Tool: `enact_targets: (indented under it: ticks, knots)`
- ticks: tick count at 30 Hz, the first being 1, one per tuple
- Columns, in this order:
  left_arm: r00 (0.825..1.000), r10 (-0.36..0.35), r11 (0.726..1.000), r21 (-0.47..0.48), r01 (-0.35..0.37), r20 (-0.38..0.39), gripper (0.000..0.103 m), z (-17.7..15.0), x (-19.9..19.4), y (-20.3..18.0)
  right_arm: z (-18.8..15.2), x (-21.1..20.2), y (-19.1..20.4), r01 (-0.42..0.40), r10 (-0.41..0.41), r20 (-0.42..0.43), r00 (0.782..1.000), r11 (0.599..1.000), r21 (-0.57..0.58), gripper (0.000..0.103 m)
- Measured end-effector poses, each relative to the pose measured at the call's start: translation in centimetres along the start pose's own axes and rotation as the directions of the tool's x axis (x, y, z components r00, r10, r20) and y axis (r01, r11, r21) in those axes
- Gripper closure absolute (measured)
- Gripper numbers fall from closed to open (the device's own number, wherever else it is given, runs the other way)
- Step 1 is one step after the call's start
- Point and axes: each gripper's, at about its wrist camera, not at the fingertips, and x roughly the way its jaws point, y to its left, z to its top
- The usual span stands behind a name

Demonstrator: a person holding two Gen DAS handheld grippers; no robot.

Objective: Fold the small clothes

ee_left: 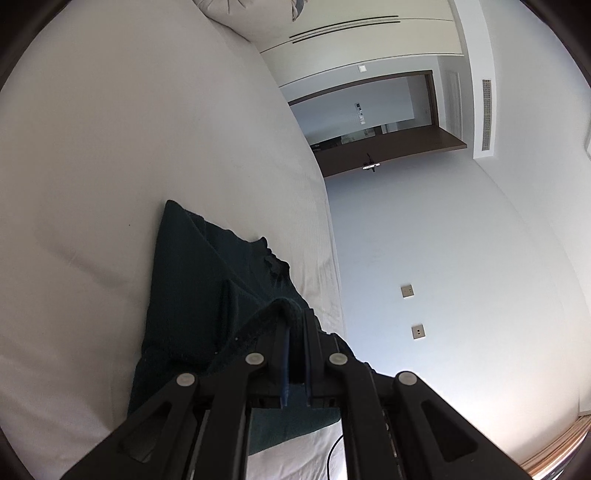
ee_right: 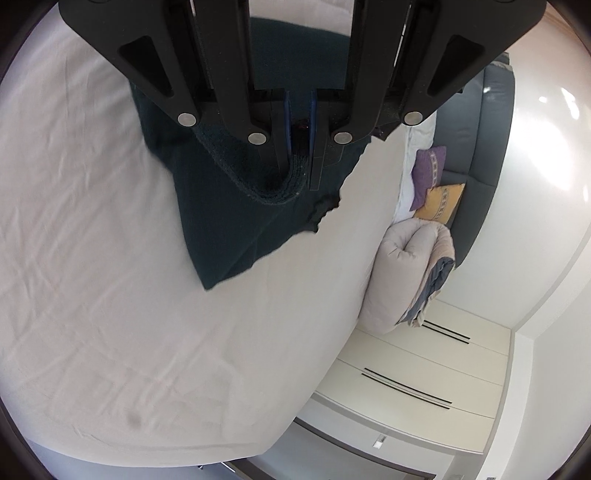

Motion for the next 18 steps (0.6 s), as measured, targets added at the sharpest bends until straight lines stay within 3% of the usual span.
enact_targets:
  ticks: [14,18]
  knots:
    - [0.997,0.072,0.993,-0.098,-0.07,0.02,0.098,4.4,5.2,4.5,6.6,10.4,-2.3,0.13,-0.129,-0.015,0.992,0.991,0.032,0.097]
    - [0.993,0.119,0.987,-0.105,-0.118,0.002,0.098,4.9,6.6,5.7,6.8,12.1,-3.4,0.167,-0.165,-0.038,0.986,0.985,0.053,0.096]
